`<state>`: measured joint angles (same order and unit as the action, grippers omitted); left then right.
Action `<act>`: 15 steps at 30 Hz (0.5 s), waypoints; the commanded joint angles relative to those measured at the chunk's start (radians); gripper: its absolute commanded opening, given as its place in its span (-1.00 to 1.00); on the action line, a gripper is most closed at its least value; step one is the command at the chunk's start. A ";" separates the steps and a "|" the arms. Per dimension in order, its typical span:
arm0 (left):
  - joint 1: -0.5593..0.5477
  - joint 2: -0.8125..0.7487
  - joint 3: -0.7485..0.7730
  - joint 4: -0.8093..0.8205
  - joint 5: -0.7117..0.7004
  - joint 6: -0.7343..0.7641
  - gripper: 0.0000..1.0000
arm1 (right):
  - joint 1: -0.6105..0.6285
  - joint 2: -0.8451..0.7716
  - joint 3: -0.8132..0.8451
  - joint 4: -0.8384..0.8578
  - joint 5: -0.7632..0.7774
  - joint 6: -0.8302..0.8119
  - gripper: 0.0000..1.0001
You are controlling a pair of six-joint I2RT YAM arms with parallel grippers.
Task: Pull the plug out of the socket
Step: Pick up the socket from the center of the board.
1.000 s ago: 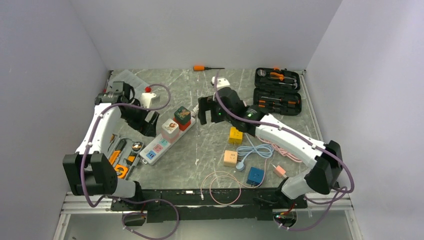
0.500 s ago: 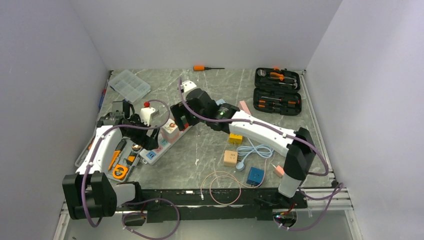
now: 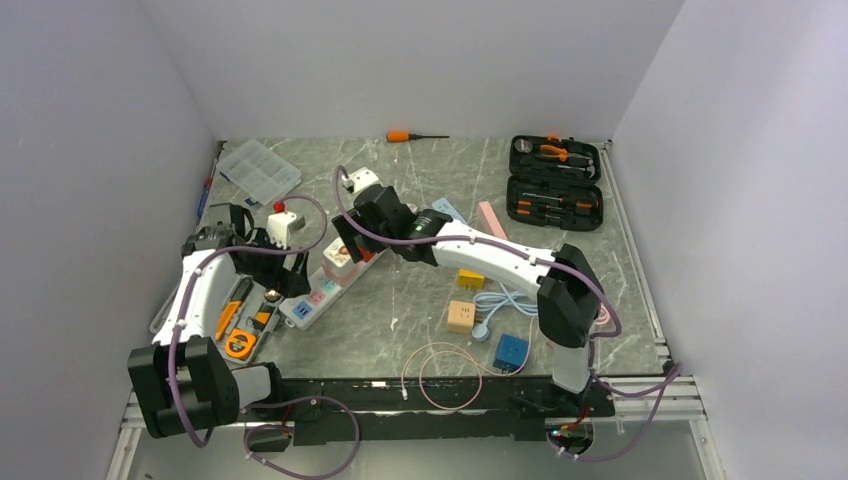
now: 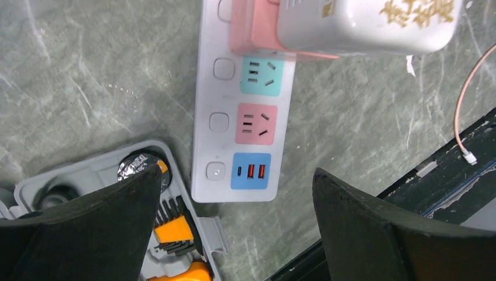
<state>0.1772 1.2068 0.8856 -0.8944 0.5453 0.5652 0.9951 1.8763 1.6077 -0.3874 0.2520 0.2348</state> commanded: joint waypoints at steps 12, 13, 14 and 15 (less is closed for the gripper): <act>0.021 -0.143 -0.080 0.040 0.029 0.123 0.99 | -0.009 -0.002 0.084 0.059 -0.026 -0.013 0.81; 0.028 -0.161 -0.084 0.026 0.046 0.147 0.99 | 0.003 -0.003 0.076 0.084 -0.032 -0.023 0.80; 0.034 -0.175 -0.089 0.014 0.058 0.168 0.99 | 0.016 -0.006 0.069 0.101 -0.038 -0.034 0.80; 0.040 -0.184 -0.094 0.005 0.067 0.190 0.99 | 0.031 -0.006 0.064 0.120 -0.050 -0.048 0.80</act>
<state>0.1940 1.0874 0.7975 -0.8562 0.5514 0.6441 0.9764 1.8778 1.6466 -0.3622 0.2443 0.2337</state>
